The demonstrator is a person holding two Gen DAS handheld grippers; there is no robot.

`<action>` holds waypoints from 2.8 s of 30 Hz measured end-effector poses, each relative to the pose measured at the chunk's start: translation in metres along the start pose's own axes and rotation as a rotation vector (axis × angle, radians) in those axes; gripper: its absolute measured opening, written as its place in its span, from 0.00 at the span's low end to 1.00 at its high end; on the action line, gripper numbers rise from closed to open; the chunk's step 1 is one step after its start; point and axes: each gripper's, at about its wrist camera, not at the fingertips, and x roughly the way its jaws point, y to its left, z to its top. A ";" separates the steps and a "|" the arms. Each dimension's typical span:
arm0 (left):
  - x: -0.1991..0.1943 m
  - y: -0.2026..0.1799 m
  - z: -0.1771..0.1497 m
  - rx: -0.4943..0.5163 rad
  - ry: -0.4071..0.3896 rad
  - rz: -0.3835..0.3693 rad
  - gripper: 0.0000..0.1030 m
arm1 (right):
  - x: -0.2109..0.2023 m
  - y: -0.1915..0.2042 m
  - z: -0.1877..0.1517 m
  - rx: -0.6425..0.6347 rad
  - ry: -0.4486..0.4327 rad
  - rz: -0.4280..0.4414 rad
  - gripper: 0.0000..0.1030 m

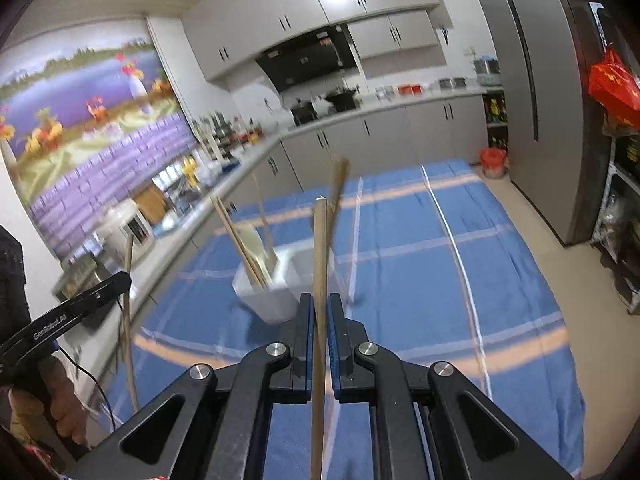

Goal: Organize utensils

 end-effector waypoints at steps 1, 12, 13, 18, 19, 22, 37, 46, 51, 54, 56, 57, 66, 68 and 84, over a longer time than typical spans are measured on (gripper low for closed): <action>0.003 0.003 0.011 -0.010 -0.024 0.002 0.06 | 0.005 0.003 0.010 0.006 -0.017 0.015 0.06; 0.081 0.027 0.092 -0.093 -0.187 0.074 0.06 | 0.077 0.033 0.094 0.013 -0.204 0.036 0.06; 0.089 0.028 0.097 -0.095 -0.203 0.082 0.06 | 0.086 0.036 0.100 0.000 -0.220 0.017 0.06; 0.125 0.028 0.112 -0.084 -0.263 0.130 0.06 | 0.127 0.046 0.114 -0.056 -0.264 -0.070 0.07; 0.132 0.027 0.112 -0.078 -0.271 0.136 0.06 | 0.136 0.046 0.116 -0.054 -0.266 -0.076 0.07; 0.152 0.022 0.113 -0.058 -0.289 0.146 0.06 | 0.153 0.044 0.117 -0.040 -0.273 -0.090 0.07; 0.208 0.021 0.083 0.005 -0.230 0.213 0.06 | 0.195 0.027 0.099 -0.046 -0.250 -0.145 0.07; 0.205 0.025 0.077 -0.010 -0.202 0.217 0.06 | 0.192 0.024 0.083 -0.059 -0.218 -0.136 0.07; 0.194 0.025 0.071 -0.012 -0.201 0.224 0.06 | 0.191 0.020 0.072 -0.061 -0.189 -0.142 0.07; 0.183 0.023 0.067 -0.003 -0.201 0.225 0.06 | 0.189 0.018 0.068 -0.051 -0.183 -0.145 0.08; 0.175 0.020 0.064 0.000 -0.204 0.225 0.07 | 0.188 0.017 0.067 -0.045 -0.179 -0.143 0.14; 0.170 0.020 0.062 0.003 -0.205 0.225 0.09 | 0.186 0.017 0.067 -0.043 -0.178 -0.139 0.22; 0.119 0.019 0.048 -0.021 -0.263 0.255 0.50 | 0.167 0.026 0.065 -0.062 -0.196 -0.133 0.31; 0.109 0.022 0.043 -0.027 -0.265 0.272 0.51 | 0.162 0.028 0.063 -0.068 -0.196 -0.138 0.34; 0.054 0.008 -0.004 -0.013 -0.148 0.398 0.58 | 0.080 0.008 0.019 0.095 -0.236 -0.227 0.49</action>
